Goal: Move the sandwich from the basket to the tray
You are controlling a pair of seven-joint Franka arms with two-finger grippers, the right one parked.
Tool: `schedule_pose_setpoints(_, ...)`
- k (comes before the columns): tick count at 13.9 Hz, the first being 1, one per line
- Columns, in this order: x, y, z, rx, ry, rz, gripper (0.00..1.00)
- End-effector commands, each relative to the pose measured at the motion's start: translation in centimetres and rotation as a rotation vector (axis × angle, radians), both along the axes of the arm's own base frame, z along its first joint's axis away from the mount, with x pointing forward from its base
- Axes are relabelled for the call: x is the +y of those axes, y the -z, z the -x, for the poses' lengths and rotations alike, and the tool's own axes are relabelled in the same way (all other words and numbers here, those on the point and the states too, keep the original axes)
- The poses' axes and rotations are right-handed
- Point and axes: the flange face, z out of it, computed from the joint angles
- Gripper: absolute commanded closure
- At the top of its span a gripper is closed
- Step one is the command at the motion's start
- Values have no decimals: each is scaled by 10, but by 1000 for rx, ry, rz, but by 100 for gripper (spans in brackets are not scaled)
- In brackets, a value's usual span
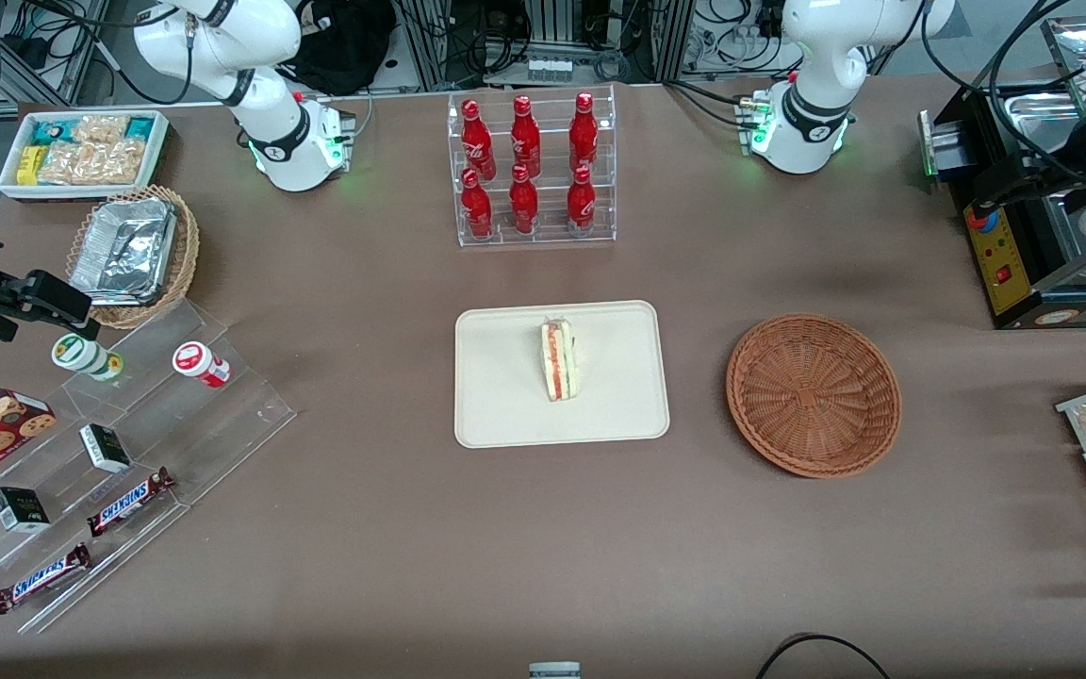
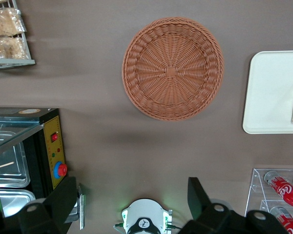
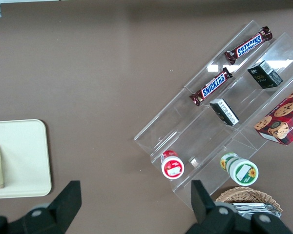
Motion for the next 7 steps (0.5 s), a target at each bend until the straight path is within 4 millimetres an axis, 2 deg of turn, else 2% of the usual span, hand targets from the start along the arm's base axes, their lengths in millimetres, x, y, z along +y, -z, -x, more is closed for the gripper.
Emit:
schedule_pose_setpoints(1, -8, 4, -9, 1, 25, 15, 0)
schedule_pose_setpoints(7, -20, 0, -13, -34, 27, 6, 0)
